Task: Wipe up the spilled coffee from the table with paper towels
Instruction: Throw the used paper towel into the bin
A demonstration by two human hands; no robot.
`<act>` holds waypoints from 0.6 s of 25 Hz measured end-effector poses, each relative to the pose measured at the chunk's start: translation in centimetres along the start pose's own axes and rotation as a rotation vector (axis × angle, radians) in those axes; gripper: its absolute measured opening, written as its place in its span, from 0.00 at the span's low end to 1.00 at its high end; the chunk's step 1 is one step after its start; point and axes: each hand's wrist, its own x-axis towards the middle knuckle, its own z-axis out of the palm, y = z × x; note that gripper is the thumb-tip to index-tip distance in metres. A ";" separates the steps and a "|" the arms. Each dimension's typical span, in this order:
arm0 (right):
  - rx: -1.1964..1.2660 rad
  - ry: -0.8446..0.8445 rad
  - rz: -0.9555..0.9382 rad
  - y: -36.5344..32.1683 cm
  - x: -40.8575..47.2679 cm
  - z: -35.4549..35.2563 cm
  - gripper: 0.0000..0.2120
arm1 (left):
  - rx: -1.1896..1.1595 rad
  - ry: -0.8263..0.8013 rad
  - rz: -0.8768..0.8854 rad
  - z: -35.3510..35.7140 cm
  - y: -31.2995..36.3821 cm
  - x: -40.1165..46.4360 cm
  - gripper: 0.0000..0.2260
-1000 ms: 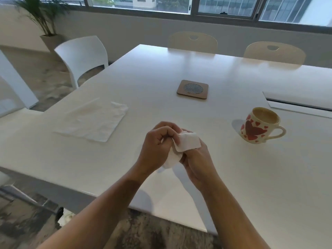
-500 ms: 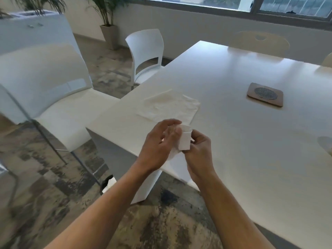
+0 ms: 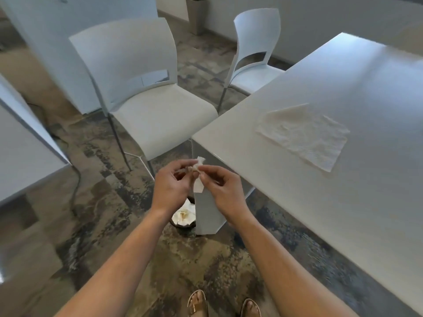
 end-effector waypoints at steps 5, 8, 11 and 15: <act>0.022 -0.122 0.159 5.6 1.0 3.9 0.13 | -0.089 0.102 -0.202 -2.5 -5.8 -0.3 0.11; -0.011 -0.178 0.305 9.2 1.7 5.0 0.15 | -0.162 0.141 -0.366 -3.0 -10.0 -0.7 0.14; -0.159 -0.166 0.340 13.2 2.7 5.4 0.16 | -0.183 0.136 -0.503 -2.9 -13.7 -1.0 0.17; -0.211 -0.154 0.412 18.0 3.8 6.5 0.11 | -0.187 0.182 -0.616 -2.5 -18.1 -0.1 0.10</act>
